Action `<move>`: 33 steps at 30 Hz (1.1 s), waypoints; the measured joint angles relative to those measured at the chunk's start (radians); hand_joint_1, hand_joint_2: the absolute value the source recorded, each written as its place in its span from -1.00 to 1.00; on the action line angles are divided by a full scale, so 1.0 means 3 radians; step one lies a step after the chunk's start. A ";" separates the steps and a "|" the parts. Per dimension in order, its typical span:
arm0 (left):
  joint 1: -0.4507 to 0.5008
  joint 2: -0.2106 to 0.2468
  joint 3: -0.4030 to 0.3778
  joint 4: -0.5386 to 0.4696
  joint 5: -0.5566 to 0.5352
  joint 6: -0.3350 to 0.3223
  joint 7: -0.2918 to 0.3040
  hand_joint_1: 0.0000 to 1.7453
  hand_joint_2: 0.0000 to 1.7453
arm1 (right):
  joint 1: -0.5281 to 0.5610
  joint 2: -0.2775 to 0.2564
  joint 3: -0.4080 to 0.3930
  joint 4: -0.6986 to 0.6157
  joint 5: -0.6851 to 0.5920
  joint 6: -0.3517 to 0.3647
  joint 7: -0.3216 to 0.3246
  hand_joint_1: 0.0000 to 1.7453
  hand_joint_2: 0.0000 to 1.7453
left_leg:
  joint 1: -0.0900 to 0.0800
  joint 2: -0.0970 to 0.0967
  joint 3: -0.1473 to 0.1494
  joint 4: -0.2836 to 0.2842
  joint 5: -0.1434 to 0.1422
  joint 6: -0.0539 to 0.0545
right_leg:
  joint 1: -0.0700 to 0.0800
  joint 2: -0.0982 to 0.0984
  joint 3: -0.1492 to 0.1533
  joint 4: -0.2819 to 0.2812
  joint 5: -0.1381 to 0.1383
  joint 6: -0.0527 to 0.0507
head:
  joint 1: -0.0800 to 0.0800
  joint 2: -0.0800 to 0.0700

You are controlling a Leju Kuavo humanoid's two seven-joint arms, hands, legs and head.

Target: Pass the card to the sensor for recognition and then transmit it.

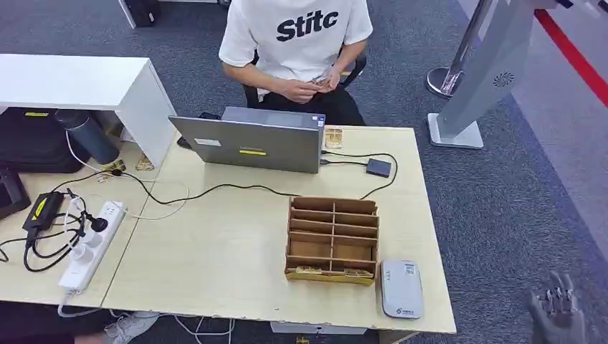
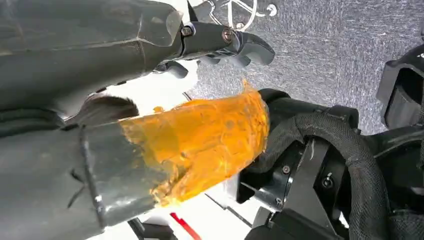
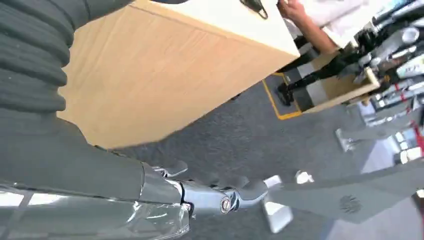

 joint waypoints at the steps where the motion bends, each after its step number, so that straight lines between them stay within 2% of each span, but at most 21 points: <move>1: 0.0013 -0.0003 0.0003 -0.0003 0.0001 0.0005 -0.0001 -1.00 1.00 | 0.0030 0.0036 0.0040 -0.0123 0.0036 -0.0018 -0.0013 -1.00 1.00 | 0.0000 0.0000 0.0000 0.0000 0.0000 0.0000 | 0.0000 0.0000 0.0000 0.0000 0.0000 0.0000 | 0.0000 0.0000; 10: 0.0084 -0.0029 0.0014 -0.0004 0.0005 0.0026 -0.0005 -1.00 1.00 | 0.0275 0.0238 0.0565 -0.1013 0.0487 -0.0192 -0.0070 -1.00 1.00 | 0.0000 0.0000 0.0000 0.0000 0.0000 0.0000 | 0.0000 0.0000 0.0000 0.0000 0.0000 0.0000 | -0.0001 0.0000; 15: 0.0092 -0.0033 0.0028 -0.0005 0.0006 0.0029 -0.0005 -1.00 1.00 | 0.0359 0.0279 0.0922 -0.1395 0.0803 -0.0359 -0.0081 -1.00 1.00 | 0.0000 -0.0001 0.0000 -0.0001 0.0000 0.0000 | 0.0000 -0.0003 0.0002 0.0000 0.0000 0.0000 | 0.0000 0.0000; 23: 0.0022 -0.0014 -0.0054 -0.0004 0.0009 0.0037 -0.0010 -1.00 1.00 | 0.0272 0.0258 0.1585 -0.1726 0.1426 -0.0763 0.0015 -1.00 1.00 | 0.0000 -0.0002 0.0002 -0.0001 0.0001 0.0000 | 0.0000 -0.0002 0.0003 0.0001 0.0000 0.0000 | 0.0000 0.0000; 33: -0.0150 0.0078 -0.0234 -0.0004 0.0009 0.0019 0.0001 -1.00 1.00 | 0.0013 0.0116 0.2437 -0.1981 0.2169 -0.1250 0.0216 -1.00 1.00 | 0.0001 -0.0001 0.0002 -0.0001 0.0002 0.0000 | 0.0000 -0.0002 0.0002 0.0001 0.0000 0.0000 | -0.0001 0.0000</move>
